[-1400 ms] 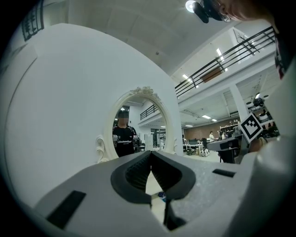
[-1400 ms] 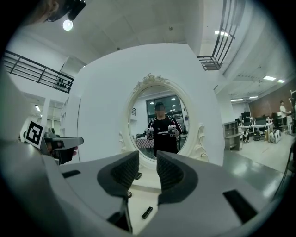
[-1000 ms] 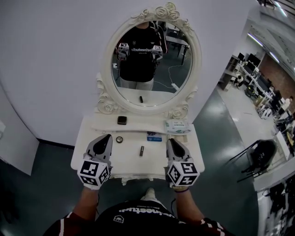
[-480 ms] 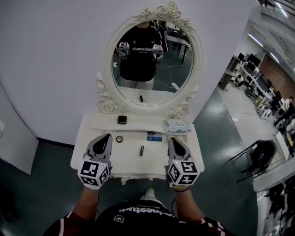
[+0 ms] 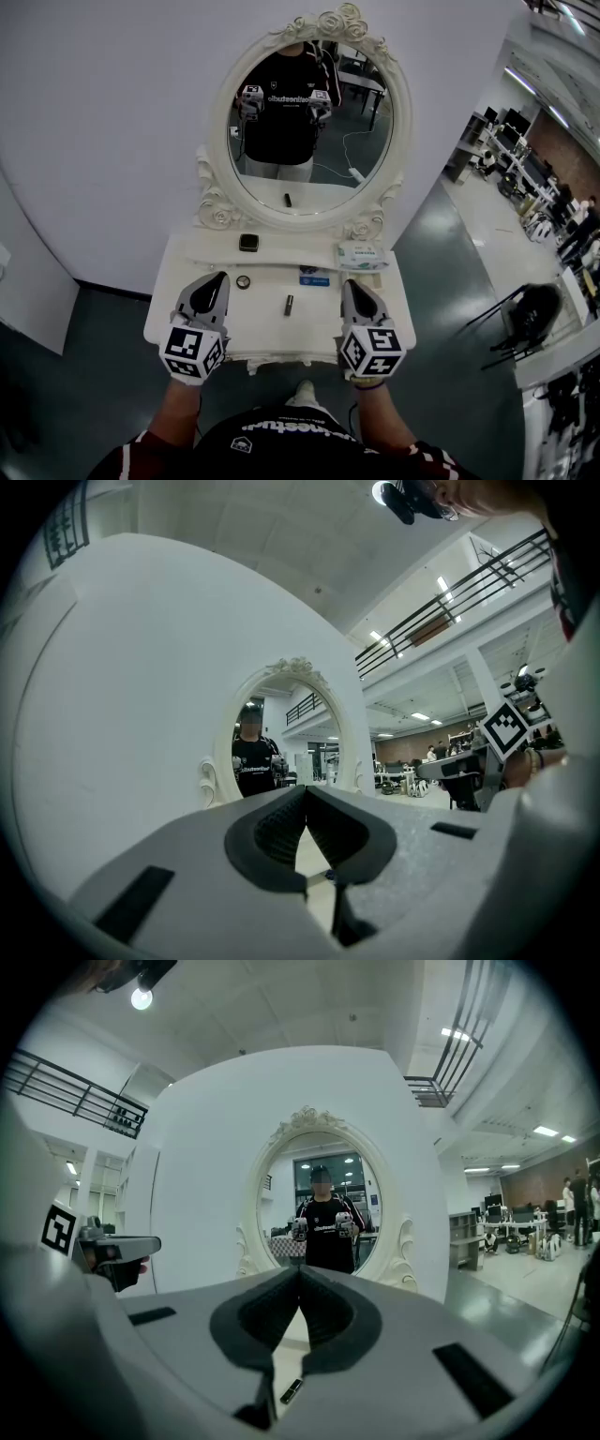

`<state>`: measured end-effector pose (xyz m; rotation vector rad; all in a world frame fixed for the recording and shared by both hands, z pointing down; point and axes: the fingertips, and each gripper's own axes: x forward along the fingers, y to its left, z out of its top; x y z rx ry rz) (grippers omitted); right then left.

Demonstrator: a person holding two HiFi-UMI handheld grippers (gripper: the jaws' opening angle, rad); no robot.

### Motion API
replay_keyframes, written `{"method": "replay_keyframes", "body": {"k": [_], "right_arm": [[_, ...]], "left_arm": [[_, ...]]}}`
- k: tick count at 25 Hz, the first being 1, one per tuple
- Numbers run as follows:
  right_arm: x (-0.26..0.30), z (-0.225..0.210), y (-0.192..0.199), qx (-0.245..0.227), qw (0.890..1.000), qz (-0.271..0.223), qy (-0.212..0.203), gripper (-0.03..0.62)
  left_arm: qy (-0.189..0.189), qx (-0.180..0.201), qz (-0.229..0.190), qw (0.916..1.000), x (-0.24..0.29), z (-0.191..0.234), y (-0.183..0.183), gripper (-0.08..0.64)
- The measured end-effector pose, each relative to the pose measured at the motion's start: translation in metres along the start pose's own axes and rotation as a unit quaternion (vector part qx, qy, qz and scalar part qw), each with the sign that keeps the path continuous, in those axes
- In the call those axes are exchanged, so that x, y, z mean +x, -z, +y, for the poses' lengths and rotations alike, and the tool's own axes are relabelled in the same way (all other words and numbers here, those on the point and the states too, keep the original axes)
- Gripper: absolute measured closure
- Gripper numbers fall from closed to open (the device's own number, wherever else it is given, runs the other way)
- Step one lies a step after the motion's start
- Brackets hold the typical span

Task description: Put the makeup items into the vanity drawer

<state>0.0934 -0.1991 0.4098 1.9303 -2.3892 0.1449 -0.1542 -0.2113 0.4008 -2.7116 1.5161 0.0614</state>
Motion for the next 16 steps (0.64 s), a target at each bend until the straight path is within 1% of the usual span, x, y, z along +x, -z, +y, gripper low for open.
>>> {"method": "replay_keyframes", "body": {"k": [16], "right_arm": [[0.0005, 0.0052, 0.0018, -0.01, 1.0, 0.001, -0.007, 0.589]], "left_arm": [[0.004, -0.005, 0.006, 1.0, 0.0008, -0.0015, 0.005, 0.554]]}}
